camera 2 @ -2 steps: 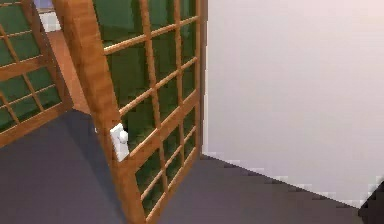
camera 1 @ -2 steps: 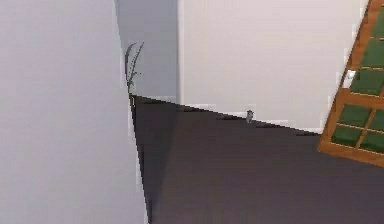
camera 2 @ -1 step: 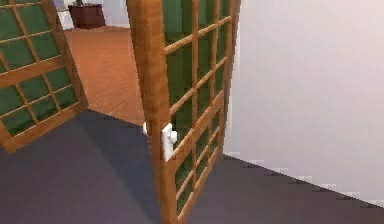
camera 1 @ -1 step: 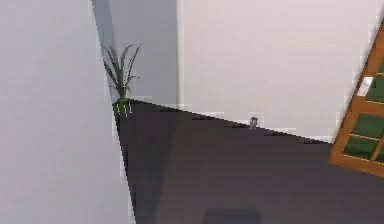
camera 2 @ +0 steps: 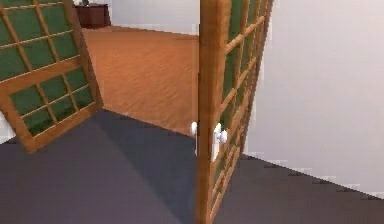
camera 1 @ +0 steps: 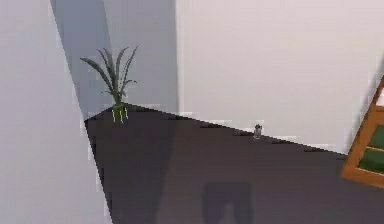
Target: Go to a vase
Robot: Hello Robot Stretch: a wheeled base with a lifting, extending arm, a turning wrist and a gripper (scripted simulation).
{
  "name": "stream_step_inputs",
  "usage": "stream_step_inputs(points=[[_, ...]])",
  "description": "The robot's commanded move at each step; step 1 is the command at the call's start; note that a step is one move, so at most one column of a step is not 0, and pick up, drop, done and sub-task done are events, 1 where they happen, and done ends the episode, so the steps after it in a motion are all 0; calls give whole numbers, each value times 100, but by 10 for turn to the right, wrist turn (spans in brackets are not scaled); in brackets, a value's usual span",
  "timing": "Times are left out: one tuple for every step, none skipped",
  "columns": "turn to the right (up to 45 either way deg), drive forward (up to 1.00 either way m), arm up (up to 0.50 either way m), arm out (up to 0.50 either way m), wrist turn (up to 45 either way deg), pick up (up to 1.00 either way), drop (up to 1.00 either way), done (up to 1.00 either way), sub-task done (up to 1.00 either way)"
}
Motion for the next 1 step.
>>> stream_step_inputs(points=[[450,0,0,0,0,0,0,0,0]])
